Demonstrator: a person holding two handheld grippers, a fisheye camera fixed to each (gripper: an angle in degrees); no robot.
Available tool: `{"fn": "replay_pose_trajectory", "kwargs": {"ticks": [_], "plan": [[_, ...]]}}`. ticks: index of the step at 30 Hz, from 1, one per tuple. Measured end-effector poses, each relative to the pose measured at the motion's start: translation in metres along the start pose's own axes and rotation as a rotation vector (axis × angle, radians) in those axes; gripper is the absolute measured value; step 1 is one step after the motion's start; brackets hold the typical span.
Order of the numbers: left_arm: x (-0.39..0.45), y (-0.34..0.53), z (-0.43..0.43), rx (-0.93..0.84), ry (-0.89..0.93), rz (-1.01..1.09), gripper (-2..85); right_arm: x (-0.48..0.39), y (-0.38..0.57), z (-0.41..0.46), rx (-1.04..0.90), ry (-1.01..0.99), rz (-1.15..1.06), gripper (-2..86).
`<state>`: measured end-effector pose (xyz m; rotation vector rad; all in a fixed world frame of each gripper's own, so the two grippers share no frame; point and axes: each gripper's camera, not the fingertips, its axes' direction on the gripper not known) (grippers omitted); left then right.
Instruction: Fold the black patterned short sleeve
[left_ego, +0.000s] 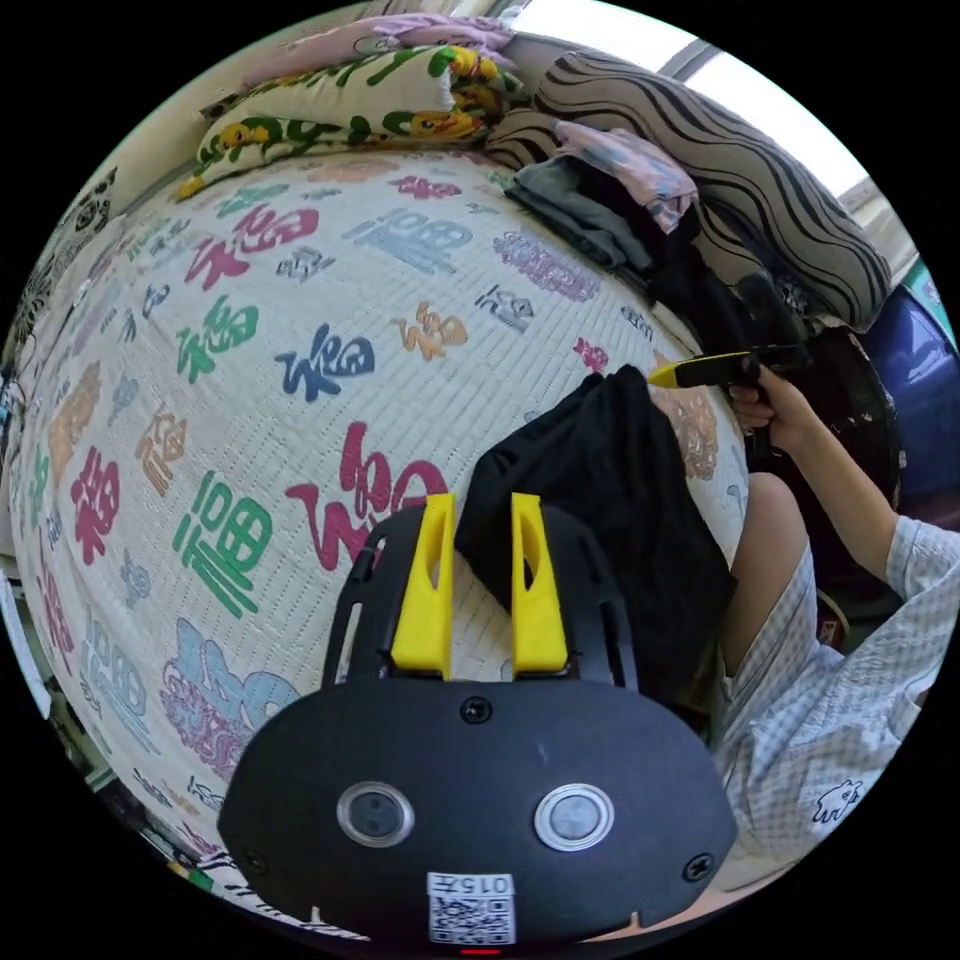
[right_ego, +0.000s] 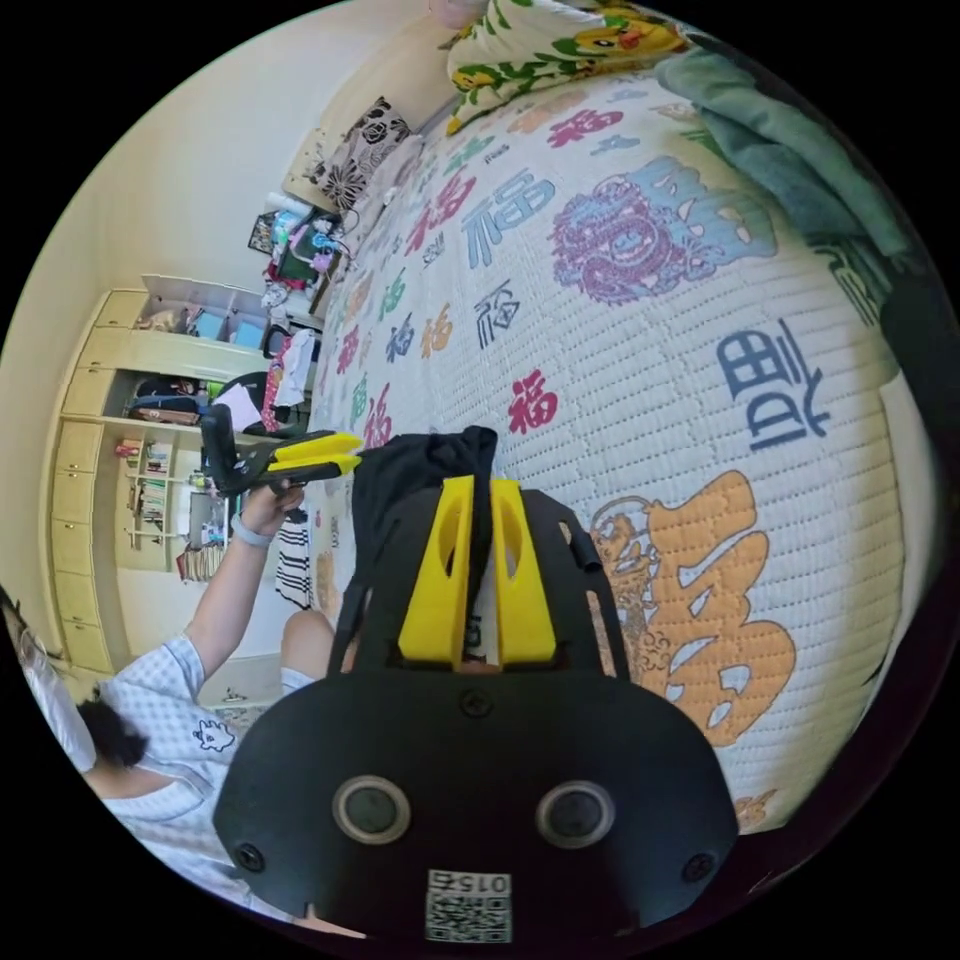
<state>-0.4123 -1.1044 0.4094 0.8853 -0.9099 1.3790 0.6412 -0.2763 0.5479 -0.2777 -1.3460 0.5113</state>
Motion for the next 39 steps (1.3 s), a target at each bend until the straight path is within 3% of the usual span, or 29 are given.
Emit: {"fn": "replay_pose_trajectory", "kwargs": {"ticks": [4,7,10,15,18,23,25,31,39], "plan": [[0.049,-0.026,-0.006,0.093,0.081,0.102,9.5,-0.006,-0.014,0.001,-0.014,-0.068,-0.037,7.5],[0.079,-0.052,0.034,-0.023,0.081,0.149,9.0,-0.011,-0.028,0.02,-0.072,-0.071,-0.038,7.4],[0.104,-0.053,0.078,-0.164,0.05,0.192,6.4,-0.009,-0.031,0.021,-0.066,-0.025,-0.017,1.9],[0.141,-0.033,0.09,-0.151,-0.046,0.174,6.2,0.016,-0.017,0.015,-0.08,-0.029,0.031,0.6],[0.192,-0.021,0.097,-0.17,-0.253,0.246,7.0,0.019,-0.011,0.016,-0.041,-0.094,0.057,0.9],[0.315,0.053,0.073,0.019,-0.96,0.546,7.4,0.007,-0.001,0.001,-0.037,-0.073,0.004,3.5],[0.338,0.082,0.07,0.032,-1.017,0.617,7.7,0.0,0.005,-0.003,-0.052,-0.072,-0.03,6.0],[0.352,0.145,0.076,-0.064,-0.992,0.591,9.4,-0.019,0.035,0.025,-0.198,-0.007,-0.062,8.3],[0.328,0.176,0.121,-0.265,-0.975,0.616,7.7,-0.019,0.048,0.053,-0.247,0.112,-0.006,1.4]]}}
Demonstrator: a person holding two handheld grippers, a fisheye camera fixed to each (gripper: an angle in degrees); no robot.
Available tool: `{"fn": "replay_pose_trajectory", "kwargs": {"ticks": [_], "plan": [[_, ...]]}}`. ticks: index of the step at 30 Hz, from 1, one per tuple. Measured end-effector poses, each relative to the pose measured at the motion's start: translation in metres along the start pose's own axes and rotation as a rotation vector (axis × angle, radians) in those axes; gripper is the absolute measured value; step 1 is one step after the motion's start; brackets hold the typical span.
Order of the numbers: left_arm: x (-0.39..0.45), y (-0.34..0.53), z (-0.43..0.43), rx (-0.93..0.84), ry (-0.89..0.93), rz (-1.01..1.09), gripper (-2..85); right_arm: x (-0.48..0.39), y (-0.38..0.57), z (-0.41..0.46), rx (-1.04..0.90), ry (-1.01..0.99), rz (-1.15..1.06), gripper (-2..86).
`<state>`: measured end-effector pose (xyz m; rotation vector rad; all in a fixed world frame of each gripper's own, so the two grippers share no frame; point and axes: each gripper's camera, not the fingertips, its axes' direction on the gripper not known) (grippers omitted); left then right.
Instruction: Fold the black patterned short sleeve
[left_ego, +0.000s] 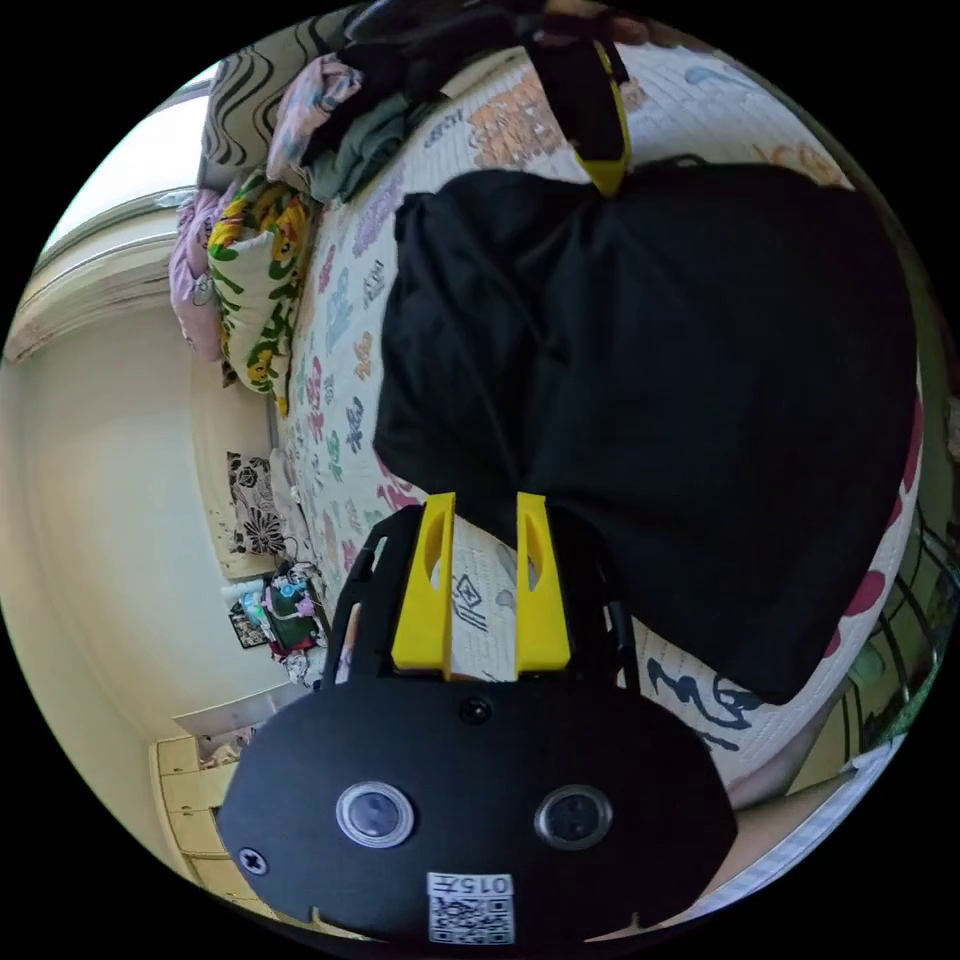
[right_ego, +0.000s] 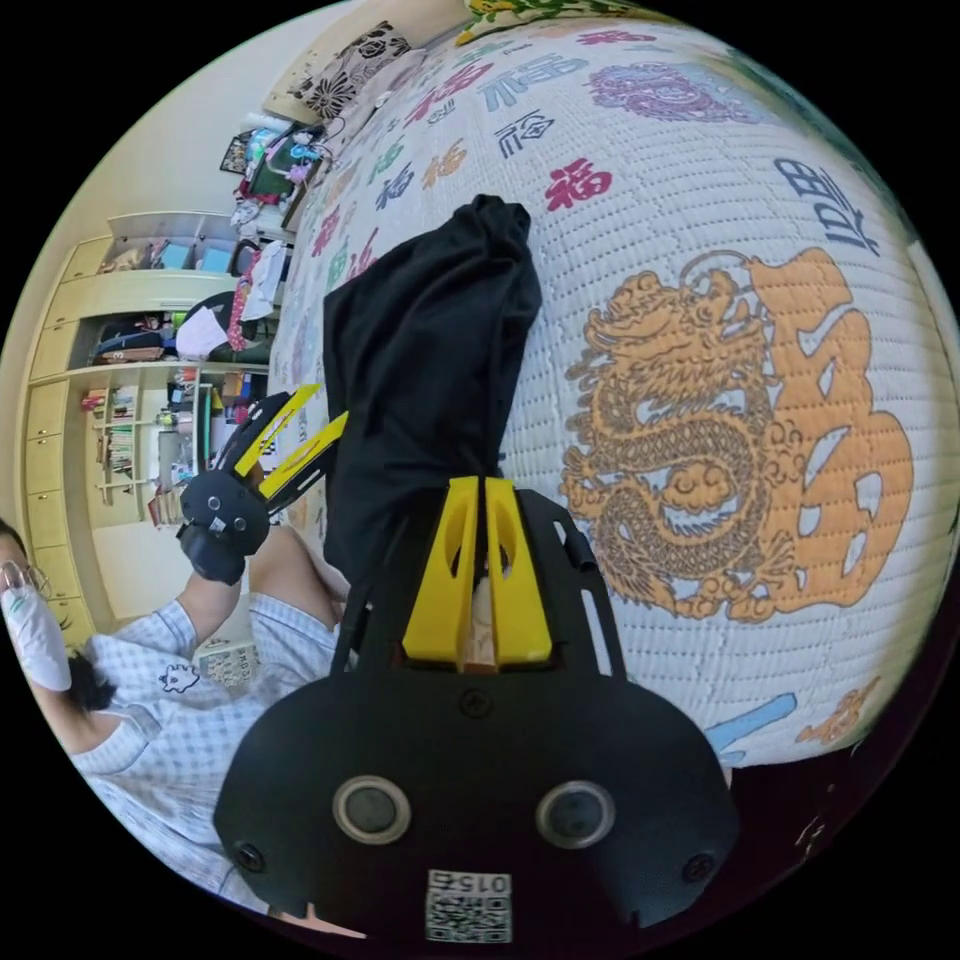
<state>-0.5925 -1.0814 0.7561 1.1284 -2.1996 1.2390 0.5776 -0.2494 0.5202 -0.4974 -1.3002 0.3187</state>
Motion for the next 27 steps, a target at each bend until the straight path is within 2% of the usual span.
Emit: {"fn": "replay_pose_trajectory", "kwargs": {"ticks": [3,6,11,15,17,20,27], "plan": [[-0.009,0.018,0.007,0.061,0.084,-0.075,5.0,0.0,0.0,-0.003,-0.012,0.036,0.005,1.2],[-0.048,0.038,0.007,0.104,0.22,-0.221,6.5,-0.004,-0.002,-0.013,0.005,-0.01,-0.027,2.2],[-0.188,0.108,0.045,0.343,0.588,-0.733,8.7,-0.006,-0.028,-0.058,0.208,0.001,-0.035,9.1],[-0.244,0.1,0.083,0.392,0.732,-0.76,9.4,0.001,-0.063,-0.063,0.234,-0.038,0.006,11.1],[-0.259,0.076,0.105,0.374,0.84,-0.656,8.6,0.003,-0.083,-0.051,0.173,-0.058,0.017,9.2],[-0.266,0.057,0.13,0.297,0.909,-0.512,3.5,0.002,-0.092,-0.04,0.102,-0.027,0.026,3.6],[-0.324,0.088,0.163,0.343,1.016,-0.767,1.0,0.024,-0.086,-0.056,0.212,-0.13,0.078,1.8]]}}
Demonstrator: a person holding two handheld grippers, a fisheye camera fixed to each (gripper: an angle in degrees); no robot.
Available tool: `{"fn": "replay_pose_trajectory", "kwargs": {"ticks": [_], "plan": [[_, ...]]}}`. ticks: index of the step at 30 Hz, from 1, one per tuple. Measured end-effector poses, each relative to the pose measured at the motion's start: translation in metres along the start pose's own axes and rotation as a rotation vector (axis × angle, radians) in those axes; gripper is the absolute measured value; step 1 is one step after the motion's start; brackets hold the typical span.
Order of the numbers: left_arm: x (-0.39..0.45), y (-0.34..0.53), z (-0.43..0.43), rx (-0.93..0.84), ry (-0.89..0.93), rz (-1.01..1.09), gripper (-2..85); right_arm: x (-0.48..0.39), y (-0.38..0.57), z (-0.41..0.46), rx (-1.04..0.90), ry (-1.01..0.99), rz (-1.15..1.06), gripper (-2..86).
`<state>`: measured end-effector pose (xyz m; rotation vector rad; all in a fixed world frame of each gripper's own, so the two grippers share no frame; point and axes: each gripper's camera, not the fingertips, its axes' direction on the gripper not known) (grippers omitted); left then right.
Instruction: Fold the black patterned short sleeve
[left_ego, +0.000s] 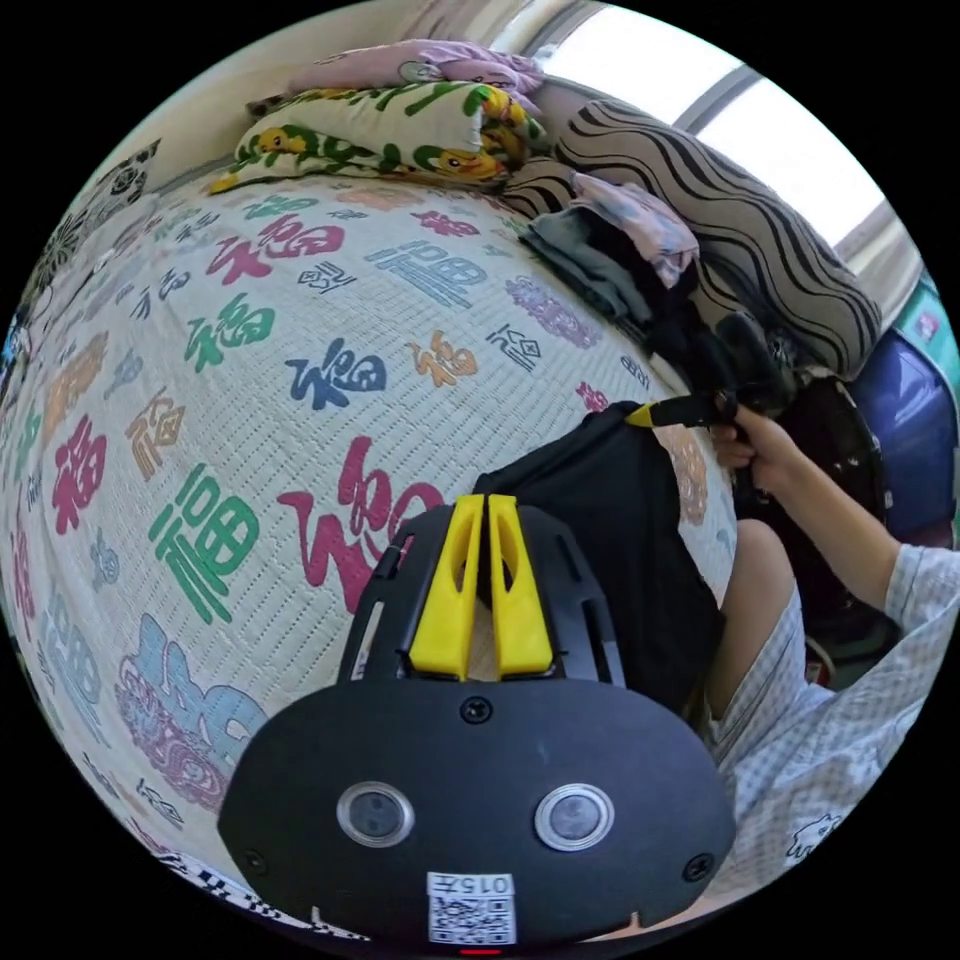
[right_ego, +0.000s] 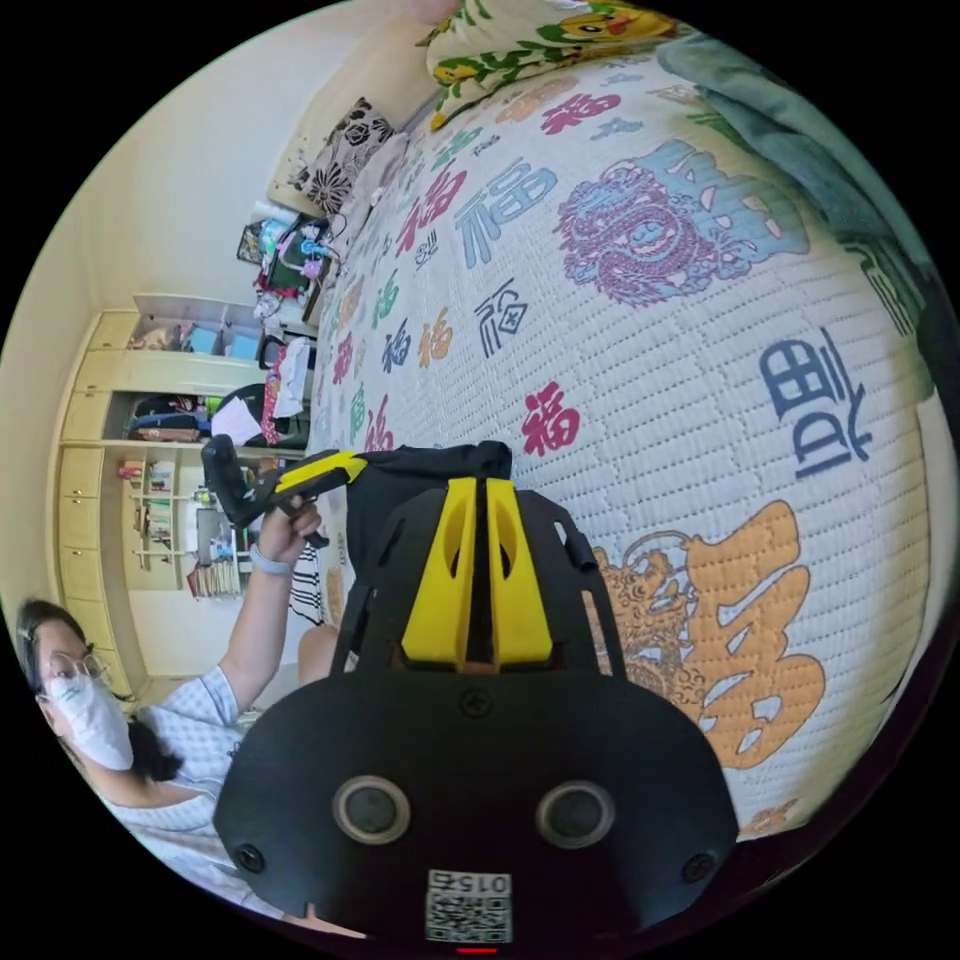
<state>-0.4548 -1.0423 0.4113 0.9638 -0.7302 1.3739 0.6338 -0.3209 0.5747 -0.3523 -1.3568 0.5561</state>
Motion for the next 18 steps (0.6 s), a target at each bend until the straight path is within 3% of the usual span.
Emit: {"fn": "replay_pose_trajectory", "kwargs": {"ticks": [4,11,18], "plan": [[-0.009,-0.003,0.005,-0.01,-0.059,-0.01,4.4,0.007,0.001,0.008,-0.012,-0.035,0.051,5.8],[0.013,0.082,-0.077,0.076,0.008,-0.075,10.0,-0.03,0.083,-0.004,-0.159,0.07,-0.136,9.1],[0.07,0.154,-0.071,0.01,0.049,-0.128,9.5,-0.042,0.141,0.039,-0.314,0.222,-0.163,3.8]]}}
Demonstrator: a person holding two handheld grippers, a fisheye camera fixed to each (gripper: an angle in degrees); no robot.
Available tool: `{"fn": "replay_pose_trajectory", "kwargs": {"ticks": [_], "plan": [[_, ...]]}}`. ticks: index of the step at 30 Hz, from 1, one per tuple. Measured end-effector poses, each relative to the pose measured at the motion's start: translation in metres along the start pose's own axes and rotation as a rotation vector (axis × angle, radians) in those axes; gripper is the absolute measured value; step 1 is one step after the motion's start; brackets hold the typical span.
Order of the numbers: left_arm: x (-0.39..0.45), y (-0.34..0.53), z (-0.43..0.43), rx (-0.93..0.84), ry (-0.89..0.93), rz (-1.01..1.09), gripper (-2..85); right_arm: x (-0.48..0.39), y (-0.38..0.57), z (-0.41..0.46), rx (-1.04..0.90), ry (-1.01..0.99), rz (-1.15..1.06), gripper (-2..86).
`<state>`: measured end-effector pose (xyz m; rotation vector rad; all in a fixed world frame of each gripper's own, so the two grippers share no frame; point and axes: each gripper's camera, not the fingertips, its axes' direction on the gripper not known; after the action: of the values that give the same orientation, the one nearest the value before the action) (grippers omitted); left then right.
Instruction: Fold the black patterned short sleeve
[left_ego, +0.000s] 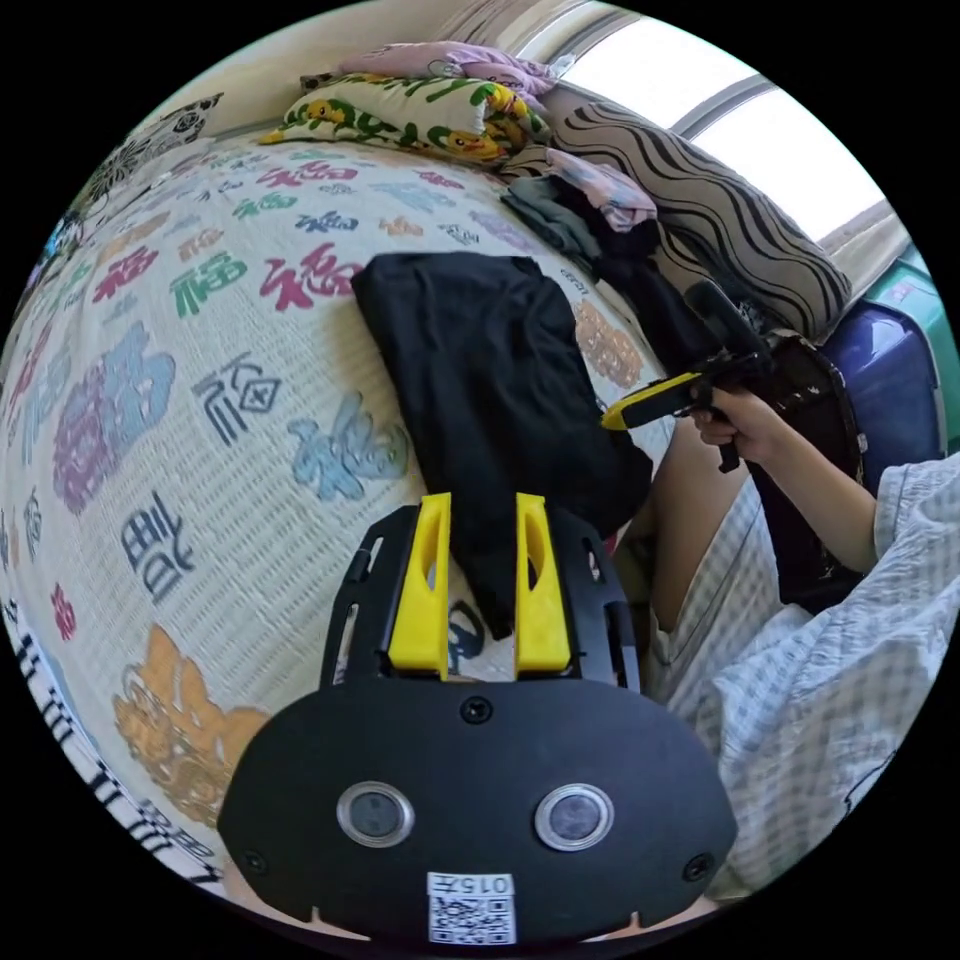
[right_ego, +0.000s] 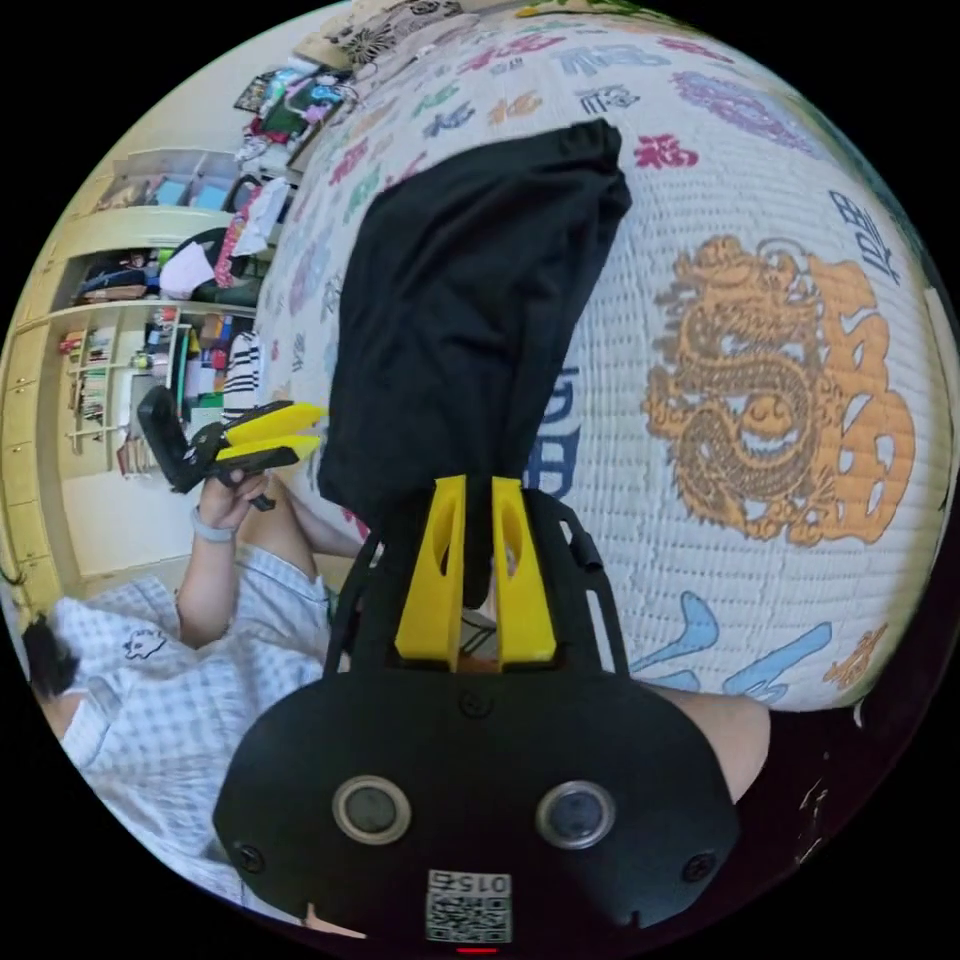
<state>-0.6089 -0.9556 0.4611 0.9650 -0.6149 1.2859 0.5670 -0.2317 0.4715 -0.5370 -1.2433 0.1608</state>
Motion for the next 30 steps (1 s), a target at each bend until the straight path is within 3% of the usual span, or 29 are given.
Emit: {"fn": "replay_pose_trajectory", "kwargs": {"ticks": [10,15,21,25,30], "plan": [[0.004,-0.002,-0.006,-0.023,-0.121,-0.045,5.3,0.024,0.055,-0.03,0.125,-0.035,0.153,0.8],[0.009,-0.008,-0.029,-0.01,-0.097,-0.074,7.2,0.021,0.08,-0.033,0.092,-0.004,0.157,6.0],[0.01,-0.002,-0.039,-0.042,-0.114,-0.077,7.2,0.019,0.091,-0.018,-0.037,-0.02,0.127,2.1],[-0.013,-0.014,-0.077,0.008,0.005,-0.12,8.4,0.018,0.1,-0.052,0.042,-0.016,0.066,2.4],[-0.078,-0.044,-0.137,0.256,0.255,-0.208,10.7,0.068,0.103,-0.113,0.301,-0.366,0.062,12.0]]}}
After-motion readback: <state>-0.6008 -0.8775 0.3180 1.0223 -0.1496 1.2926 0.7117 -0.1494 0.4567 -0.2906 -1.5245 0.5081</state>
